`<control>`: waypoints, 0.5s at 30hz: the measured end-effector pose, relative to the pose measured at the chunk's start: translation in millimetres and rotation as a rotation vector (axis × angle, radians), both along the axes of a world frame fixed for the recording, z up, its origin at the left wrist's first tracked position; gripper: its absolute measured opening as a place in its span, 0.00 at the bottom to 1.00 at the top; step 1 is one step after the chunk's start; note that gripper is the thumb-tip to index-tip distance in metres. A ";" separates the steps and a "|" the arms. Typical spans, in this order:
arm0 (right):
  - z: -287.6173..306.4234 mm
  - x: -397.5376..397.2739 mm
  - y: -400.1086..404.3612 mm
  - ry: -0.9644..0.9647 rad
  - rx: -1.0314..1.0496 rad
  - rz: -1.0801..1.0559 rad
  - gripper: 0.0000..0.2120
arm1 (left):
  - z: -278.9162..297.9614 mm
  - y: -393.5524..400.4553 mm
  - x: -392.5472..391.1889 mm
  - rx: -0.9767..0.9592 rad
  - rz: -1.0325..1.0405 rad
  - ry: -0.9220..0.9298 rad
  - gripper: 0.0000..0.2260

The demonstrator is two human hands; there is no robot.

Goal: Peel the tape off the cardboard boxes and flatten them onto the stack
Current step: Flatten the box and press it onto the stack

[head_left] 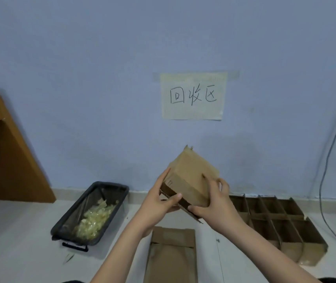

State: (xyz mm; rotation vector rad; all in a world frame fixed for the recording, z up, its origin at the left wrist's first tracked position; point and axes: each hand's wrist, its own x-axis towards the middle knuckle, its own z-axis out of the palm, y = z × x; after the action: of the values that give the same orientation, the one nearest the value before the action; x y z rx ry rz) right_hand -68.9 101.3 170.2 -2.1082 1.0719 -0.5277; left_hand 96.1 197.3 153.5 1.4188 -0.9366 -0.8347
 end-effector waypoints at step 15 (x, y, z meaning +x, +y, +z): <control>16.2 -13.9 -7.8 -0.059 -0.226 0.166 0.25 | -14.6 -13.4 -17.4 0.230 0.425 -0.534 0.34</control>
State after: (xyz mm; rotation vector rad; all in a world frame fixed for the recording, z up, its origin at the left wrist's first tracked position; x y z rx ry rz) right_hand -82.9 93.4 186.4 -2.3379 0.8268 -0.6502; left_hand 78.7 183.9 138.8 2.0092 -0.8943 -0.2470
